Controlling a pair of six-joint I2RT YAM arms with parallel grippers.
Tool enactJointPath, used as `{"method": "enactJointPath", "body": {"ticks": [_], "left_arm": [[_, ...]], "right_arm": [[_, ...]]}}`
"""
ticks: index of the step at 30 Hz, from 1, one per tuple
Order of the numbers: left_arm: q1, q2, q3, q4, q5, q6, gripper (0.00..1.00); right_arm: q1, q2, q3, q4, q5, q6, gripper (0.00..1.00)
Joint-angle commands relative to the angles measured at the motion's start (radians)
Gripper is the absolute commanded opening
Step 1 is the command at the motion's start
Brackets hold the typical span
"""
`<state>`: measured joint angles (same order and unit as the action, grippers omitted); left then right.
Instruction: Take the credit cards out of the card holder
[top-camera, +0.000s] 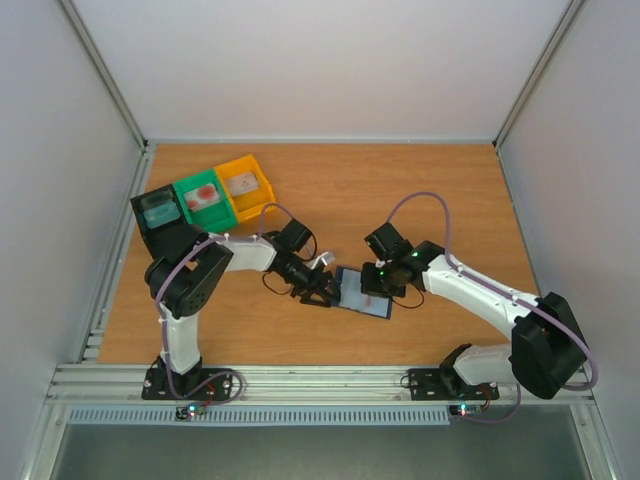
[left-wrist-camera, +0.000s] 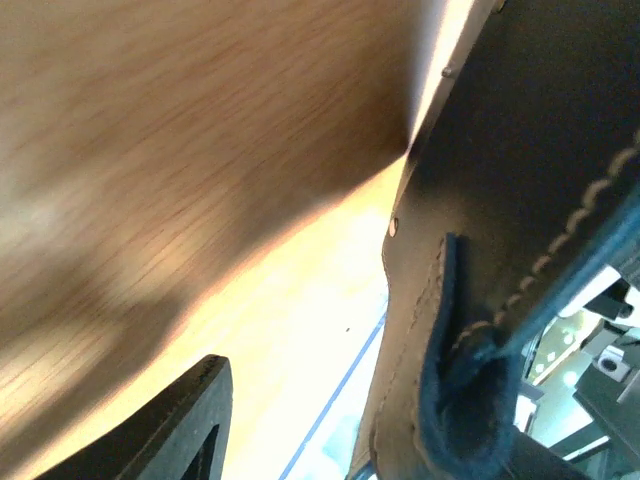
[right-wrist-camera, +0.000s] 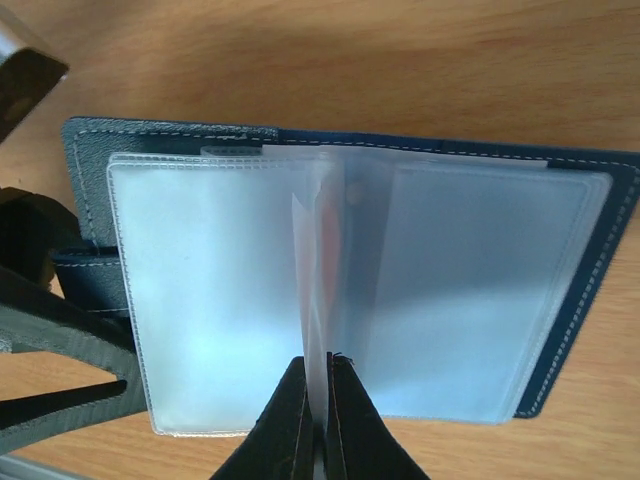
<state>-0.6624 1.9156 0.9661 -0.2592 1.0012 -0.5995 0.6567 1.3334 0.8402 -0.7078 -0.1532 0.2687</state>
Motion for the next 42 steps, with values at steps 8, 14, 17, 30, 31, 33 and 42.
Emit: {"method": "enactJointPath", "body": {"ticks": [8, 14, 17, 30, 31, 33, 42], "left_arm": [[0.184, 0.003, 0.258, -0.295, 0.098, 0.190, 0.63], [0.286, -0.047, 0.439, -0.491, 0.016, 0.293, 0.65], [0.296, -0.087, 0.534, -0.566, -0.058, 0.366, 0.65], [0.134, -0.214, 0.615, -0.636, -0.135, 0.491, 0.78], [0.128, -0.215, 0.597, -0.622, -0.150, 0.484, 0.87], [0.118, -0.222, 0.556, -0.577, -0.163, 0.474, 0.99], [0.080, -0.214, 0.502, -0.434, -0.127, 0.429, 0.99]], "right_arm": [[-0.066, -0.112, 0.113, -0.201, 0.129, -0.071, 0.01], [-0.066, -0.114, 0.189, -0.229, 0.148, -0.099, 0.01], [-0.066, -0.100, 0.218, -0.243, 0.149, -0.105, 0.01], [-0.066, 0.036, 0.294, -0.172, 0.107, -0.081, 0.01], [-0.066, 0.043, 0.303, -0.156, 0.099, -0.077, 0.01], [-0.065, 0.041, 0.317, -0.119, 0.083, -0.064, 0.01], [-0.063, 0.020, 0.388, -0.020, 0.004, -0.017, 0.01]]}}
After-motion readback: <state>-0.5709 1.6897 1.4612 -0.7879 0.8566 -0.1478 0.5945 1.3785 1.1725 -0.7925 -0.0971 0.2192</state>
